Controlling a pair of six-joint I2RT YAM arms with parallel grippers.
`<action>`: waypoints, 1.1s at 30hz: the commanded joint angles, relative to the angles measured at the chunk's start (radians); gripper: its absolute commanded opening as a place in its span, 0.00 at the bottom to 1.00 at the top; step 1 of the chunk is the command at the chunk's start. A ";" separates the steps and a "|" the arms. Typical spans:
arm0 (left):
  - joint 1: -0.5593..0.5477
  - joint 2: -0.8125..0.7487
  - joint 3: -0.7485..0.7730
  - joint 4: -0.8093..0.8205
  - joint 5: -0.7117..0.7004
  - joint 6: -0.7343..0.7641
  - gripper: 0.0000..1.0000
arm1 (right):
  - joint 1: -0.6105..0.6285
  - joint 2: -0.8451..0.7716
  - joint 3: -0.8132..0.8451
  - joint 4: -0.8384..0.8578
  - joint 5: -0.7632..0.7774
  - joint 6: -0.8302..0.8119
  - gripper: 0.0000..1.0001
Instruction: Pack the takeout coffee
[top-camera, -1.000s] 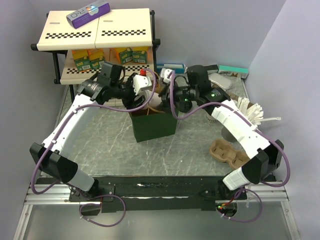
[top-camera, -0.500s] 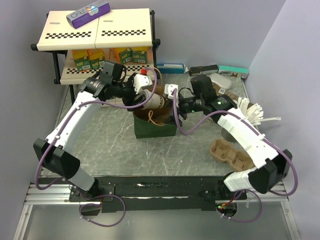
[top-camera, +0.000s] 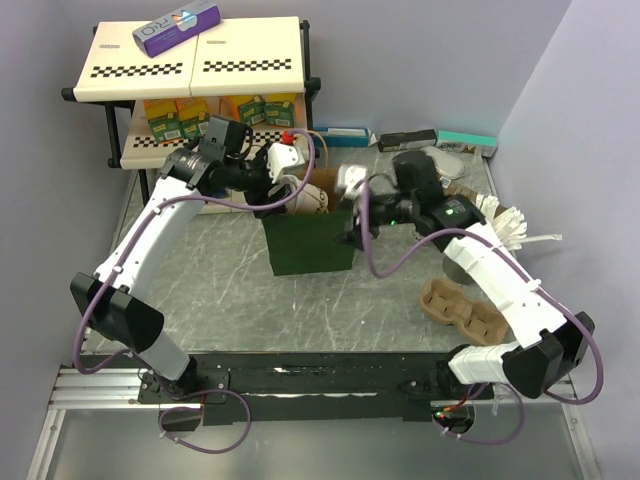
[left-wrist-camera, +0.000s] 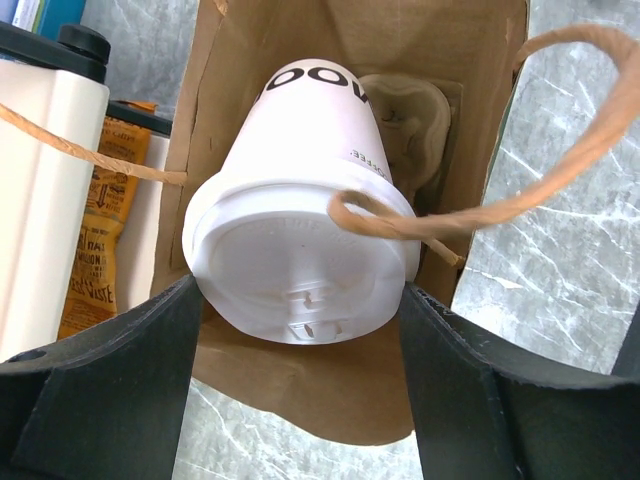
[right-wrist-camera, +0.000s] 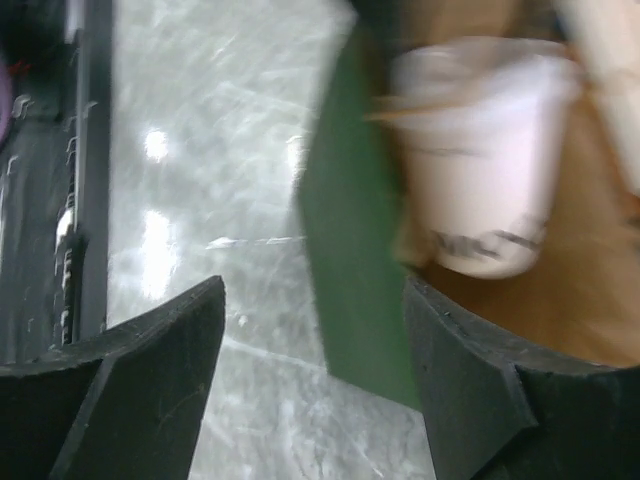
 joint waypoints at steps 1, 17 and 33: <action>0.003 0.000 0.043 -0.016 0.055 -0.004 0.01 | -0.142 -0.028 0.076 0.254 -0.057 0.251 0.75; 0.003 -0.006 0.075 -0.025 0.093 -0.018 0.01 | -0.173 0.377 0.312 0.225 -0.005 0.071 0.82; 0.038 -0.131 0.011 -0.048 0.055 -0.015 0.01 | -0.092 0.192 0.182 0.229 0.095 -0.009 0.00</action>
